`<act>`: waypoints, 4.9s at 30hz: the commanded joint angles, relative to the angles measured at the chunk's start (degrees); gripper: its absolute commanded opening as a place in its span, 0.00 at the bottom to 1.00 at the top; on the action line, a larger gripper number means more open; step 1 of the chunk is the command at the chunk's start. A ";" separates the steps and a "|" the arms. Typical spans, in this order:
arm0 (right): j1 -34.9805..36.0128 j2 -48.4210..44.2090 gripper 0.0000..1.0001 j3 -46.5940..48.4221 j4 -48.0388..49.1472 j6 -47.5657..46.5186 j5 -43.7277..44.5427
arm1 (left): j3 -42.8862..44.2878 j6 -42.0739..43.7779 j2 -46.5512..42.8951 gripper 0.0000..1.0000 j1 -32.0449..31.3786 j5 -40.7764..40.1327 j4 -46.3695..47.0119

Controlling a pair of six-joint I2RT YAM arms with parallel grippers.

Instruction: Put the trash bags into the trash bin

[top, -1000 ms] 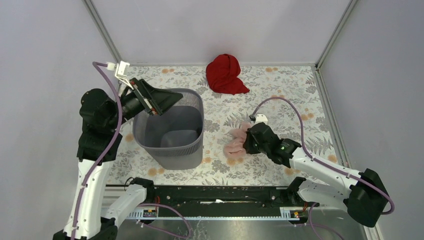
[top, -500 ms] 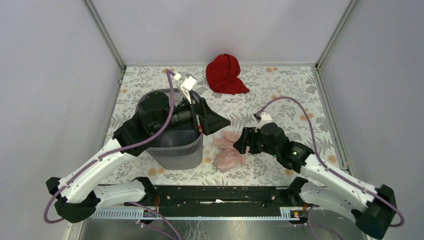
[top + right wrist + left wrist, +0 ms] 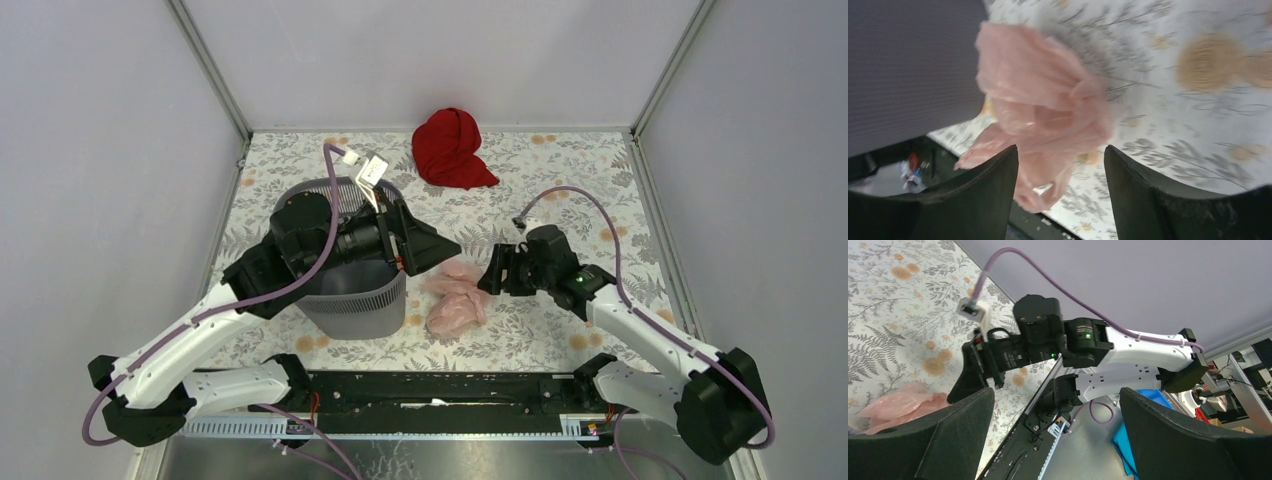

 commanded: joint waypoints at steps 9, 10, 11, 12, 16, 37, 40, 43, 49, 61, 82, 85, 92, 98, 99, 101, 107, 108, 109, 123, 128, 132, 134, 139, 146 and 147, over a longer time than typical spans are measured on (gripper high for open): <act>-0.12 -6.30 0.73 -2.26 -2.99 3.51 10.37 | 5.27 3.57 9.94 0.99 -13.60 -11.28 0.18; -0.14 -7.27 0.76 -1.71 -5.61 5.17 16.58 | 8.21 4.93 11.98 0.99 -15.89 -15.90 -2.72; -0.10 -8.20 0.78 -1.39 -8.12 6.95 21.58 | 10.58 5.97 14.33 0.99 -18.10 -21.19 -5.73; -0.11 -9.27 0.78 -1.31 -10.07 8.09 25.59 | 12.79 6.79 16.39 0.99 -19.93 -25.67 -8.72; -0.09 -13.35 0.78 -0.50 -17.09 13.25 37.85 | 16.84 7.05 22.61 0.93 -22.97 -38.10 -16.05; -0.15 -41.09 0.77 1.85 -22.04 12.58 41.70 | 21.73 6.87 47.80 0.94 -22.97 -48.23 -24.65; -0.09 -40.77 0.77 1.92 -21.93 12.27 41.88 | 20.50 6.22 49.09 0.91 -22.45 -47.69 -24.64; -0.12 -40.83 0.77 1.76 -21.67 12.10 41.82 | 18.89 5.98 49.47 0.85 -21.82 -47.82 -24.20; -0.13 -40.90 0.78 0.98 -20.99 11.94 41.19 | 16.15 6.26 49.39 0.72 -20.81 -45.07 -20.42; -0.14 -42.39 0.78 0.83 -21.07 11.87 41.27 | 14.82 7.84 49.73 0.38 -20.10 -41.92 -17.92; -0.15 -38.28 0.78 0.34 -16.53 6.98 32.88 | 12.77 15.62 27.52 0.00 -16.16 -32.22 -10.23; -0.15 -36.85 0.78 0.26 -13.43 3.20 24.46 | 12.15 15.47 23.84 0.00 -14.09 -30.09 -9.22; -0.09 -33.18 0.80 -0.51 -3.95 0.71 6.06 | 10.05 13.80 17.67 0.00 -9.48 -19.28 -2.79; -0.10 -29.96 0.80 0.49 -0.14 0.95 0.47 | 6.09 10.92 15.30 0.00 -8.19 -9.40 5.47; -0.10 -29.74 0.80 0.97 -0.11 0.47 -0.90 | 6.06 10.67 15.25 0.00 -8.11 -9.21 5.43; -0.09 -29.79 0.79 1.36 1.42 -0.49 -4.17 | 5.74 9.85 15.09 0.00 -8.03 -9.55 5.36; -0.08 -28.30 0.76 -1.18 8.66 0.73 -8.26 | 5.98 7.48 14.18 0.00 -7.40 -6.12 8.48; -0.12 -27.52 0.72 -1.91 9.36 1.01 -6.82 | 6.26 7.25 14.08 0.00 -7.32 -5.52 8.79; -0.15 -26.53 0.66 -2.73 10.14 1.33 -5.58 | 6.62 7.19 13.95 0.00 -7.34 -4.86 9.07; -0.11 -22.64 0.21 -6.94 3.58 5.88 16.19 | 4.70 7.69 8.56 0.00 -6.87 -7.33 12.23; -0.11 -26.97 0.46 -2.50 -2.76 2.36 13.34 | 3.86 6.64 8.03 0.00 -6.63 -16.26 9.02; -0.14 -29.13 0.73 2.84 -4.26 -3.45 -1.64 | 5.18 5.61 10.79 0.00 -6.48 -16.62 7.45; -0.13 -28.63 0.79 7.22 -5.91 -5.56 -7.81 | 6.55 4.90 13.22 0.00 -6.36 -16.31 6.48; -0.14 -25.83 0.88 15.47 -11.76 -12.44 -12.27 | 9.20 3.12 18.00 0.00 -6.40 -14.13 6.13; -0.15 -22.29 0.89 16.31 -7.09 -14.12 -20.06 | 10.78 0.62 22.29 0.00 -6.41 -9.79 6.81; -0.15 -22.07 0.87 15.64 -5.97 -13.87 -19.53 | 10.83 0.40 22.71 0.00 -6.39 -9.18 7.20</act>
